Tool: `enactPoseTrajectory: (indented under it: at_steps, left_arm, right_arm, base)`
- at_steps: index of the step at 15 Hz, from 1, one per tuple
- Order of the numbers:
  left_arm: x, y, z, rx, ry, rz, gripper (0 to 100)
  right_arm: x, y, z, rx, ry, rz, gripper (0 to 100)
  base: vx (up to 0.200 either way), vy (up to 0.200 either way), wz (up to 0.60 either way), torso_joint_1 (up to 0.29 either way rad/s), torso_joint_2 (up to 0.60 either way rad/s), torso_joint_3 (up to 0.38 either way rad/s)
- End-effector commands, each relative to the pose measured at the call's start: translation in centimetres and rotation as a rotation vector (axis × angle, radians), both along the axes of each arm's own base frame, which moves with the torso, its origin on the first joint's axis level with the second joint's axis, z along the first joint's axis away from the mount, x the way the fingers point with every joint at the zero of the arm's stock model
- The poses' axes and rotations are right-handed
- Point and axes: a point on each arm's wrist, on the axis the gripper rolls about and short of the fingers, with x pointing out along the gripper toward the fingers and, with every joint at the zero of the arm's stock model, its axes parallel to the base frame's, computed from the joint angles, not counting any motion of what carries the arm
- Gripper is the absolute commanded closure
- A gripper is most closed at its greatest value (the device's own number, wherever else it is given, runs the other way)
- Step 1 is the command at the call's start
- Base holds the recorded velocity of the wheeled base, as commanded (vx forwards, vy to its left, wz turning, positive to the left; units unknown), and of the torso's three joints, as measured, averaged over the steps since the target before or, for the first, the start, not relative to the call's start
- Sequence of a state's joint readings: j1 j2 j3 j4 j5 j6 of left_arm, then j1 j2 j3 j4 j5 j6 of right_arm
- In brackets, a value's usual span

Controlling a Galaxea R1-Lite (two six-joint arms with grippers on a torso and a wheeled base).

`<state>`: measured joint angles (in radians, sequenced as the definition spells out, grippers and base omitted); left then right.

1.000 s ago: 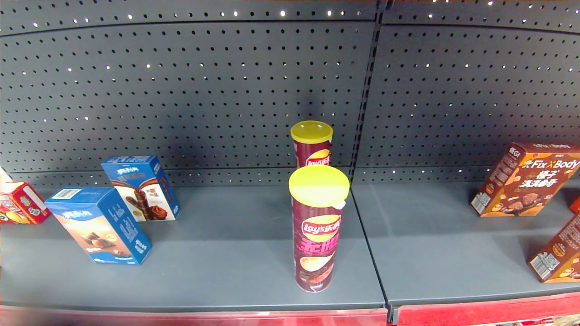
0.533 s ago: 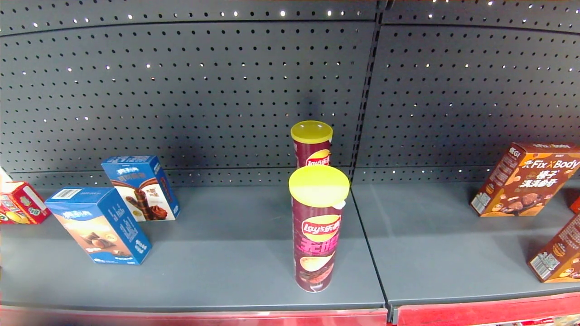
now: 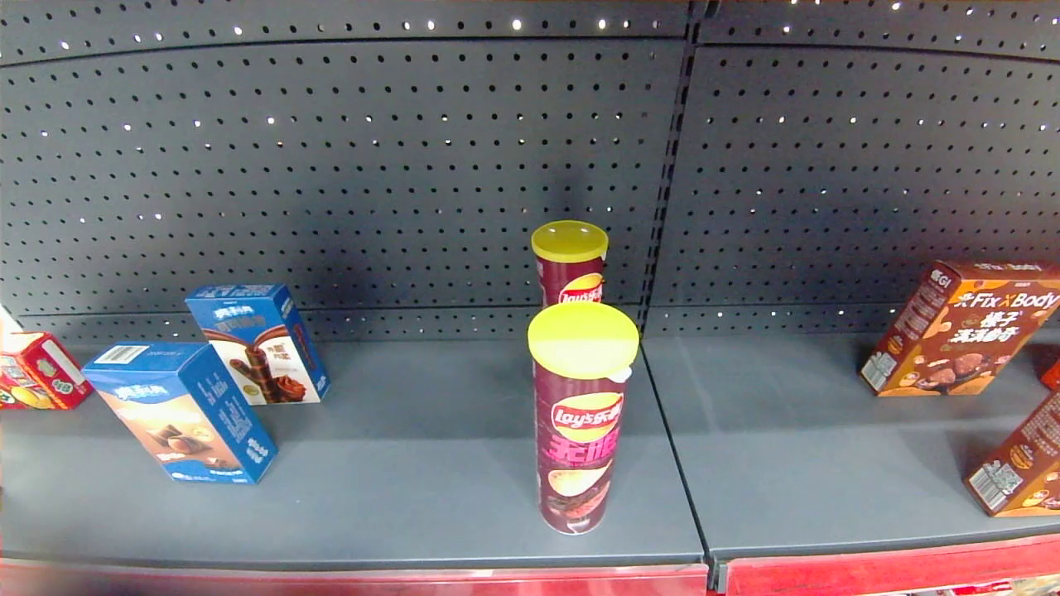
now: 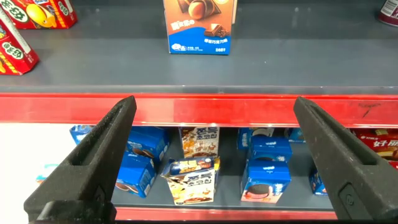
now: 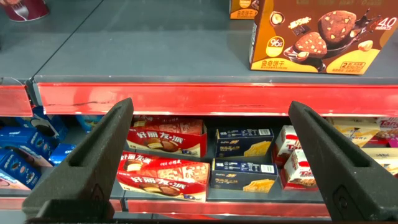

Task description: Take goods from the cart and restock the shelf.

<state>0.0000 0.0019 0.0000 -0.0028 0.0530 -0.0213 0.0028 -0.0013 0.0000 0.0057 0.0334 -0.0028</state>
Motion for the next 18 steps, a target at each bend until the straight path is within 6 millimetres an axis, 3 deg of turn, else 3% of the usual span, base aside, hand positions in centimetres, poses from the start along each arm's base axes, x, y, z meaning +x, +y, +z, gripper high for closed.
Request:
enactPoseTrajectory:
  at_steps: [1, 18]
  left_arm:
    - [0.03, 0.00, 0.01, 0.000, 0.004, 0.001, 0]
    - [0.03, 0.01, 0.01, 0.001, 0.004, 0.002, 0]
  right_arm:
    - [0.01, 0.00, 0.00, 0.000, 0.002, 0.001, 0]
    - [0.01, 0.00, -0.02, 0.000, 0.003, 0.001, 0]
  base:
    - [0.000, 0.000, 0.00, 0.000, 0.00, 0.000]
    - [0.000, 0.000, 0.00, 0.000, 0.00, 0.000]
